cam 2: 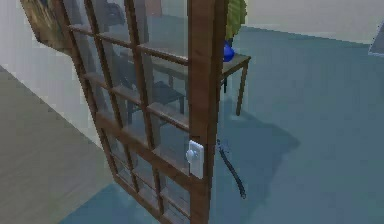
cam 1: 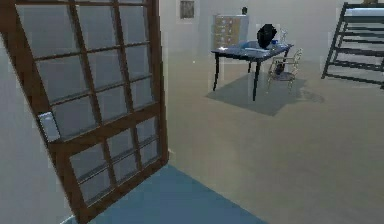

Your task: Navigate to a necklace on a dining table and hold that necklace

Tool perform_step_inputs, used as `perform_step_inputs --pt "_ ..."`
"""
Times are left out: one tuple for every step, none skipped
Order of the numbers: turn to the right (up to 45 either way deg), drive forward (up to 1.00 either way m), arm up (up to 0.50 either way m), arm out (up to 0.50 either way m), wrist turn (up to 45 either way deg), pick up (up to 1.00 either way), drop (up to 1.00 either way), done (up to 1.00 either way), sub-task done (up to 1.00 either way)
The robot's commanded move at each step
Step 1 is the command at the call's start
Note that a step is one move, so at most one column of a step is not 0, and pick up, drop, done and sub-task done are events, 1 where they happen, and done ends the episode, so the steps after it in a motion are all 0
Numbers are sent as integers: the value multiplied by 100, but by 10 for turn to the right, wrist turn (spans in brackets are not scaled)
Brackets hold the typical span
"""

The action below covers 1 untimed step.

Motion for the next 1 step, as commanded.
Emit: perform_step_inputs --pt "270 0 0 0 0 0 0 0 0"
